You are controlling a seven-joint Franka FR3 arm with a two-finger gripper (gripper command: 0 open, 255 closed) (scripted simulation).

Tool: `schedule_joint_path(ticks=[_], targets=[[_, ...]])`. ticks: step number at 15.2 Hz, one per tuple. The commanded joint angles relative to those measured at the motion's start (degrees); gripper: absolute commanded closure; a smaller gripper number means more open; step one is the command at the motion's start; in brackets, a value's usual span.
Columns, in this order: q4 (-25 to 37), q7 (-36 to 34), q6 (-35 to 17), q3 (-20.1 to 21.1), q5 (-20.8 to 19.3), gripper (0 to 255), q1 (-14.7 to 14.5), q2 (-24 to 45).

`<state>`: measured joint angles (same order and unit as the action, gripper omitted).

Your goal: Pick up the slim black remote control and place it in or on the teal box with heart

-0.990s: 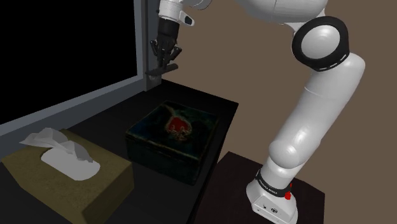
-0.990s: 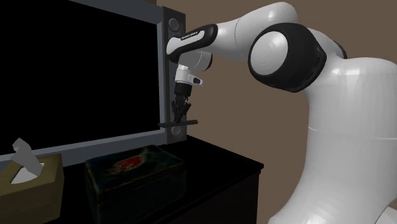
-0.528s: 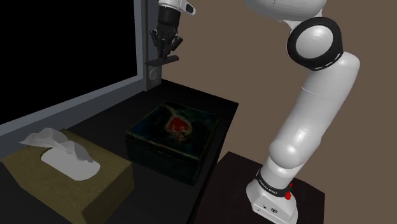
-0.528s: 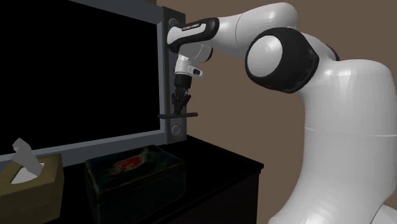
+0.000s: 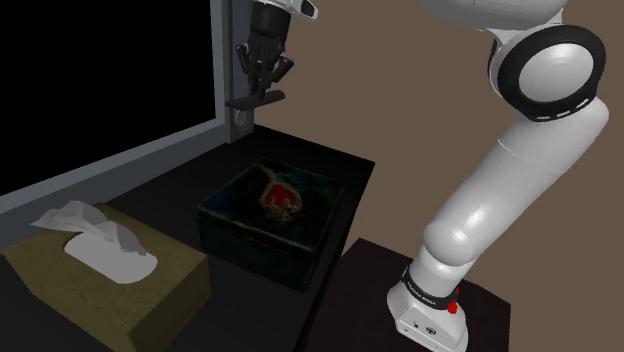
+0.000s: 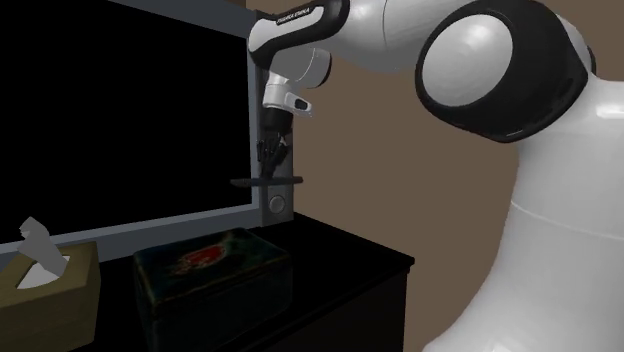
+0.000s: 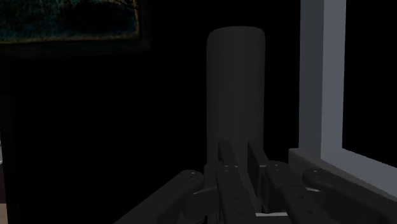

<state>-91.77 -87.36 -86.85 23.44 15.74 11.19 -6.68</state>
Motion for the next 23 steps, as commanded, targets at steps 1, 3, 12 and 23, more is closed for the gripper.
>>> schedule_joint_path(ticks=[1, 3, 12, 23], targets=[[-4.06, -0.80, -0.61, 0.39, 1.61, 255, -0.61, -3.97], [-7.36, -1.79, -1.06, 0.89, 3.04, 255, -1.38, -7.38], [-18.26, -7.92, -1.63, 4.01, 9.30, 255, -5.80, -20.67], [-26.55, -13.46, -3.81, 8.11, 14.78, 255, -9.96, -29.69]])
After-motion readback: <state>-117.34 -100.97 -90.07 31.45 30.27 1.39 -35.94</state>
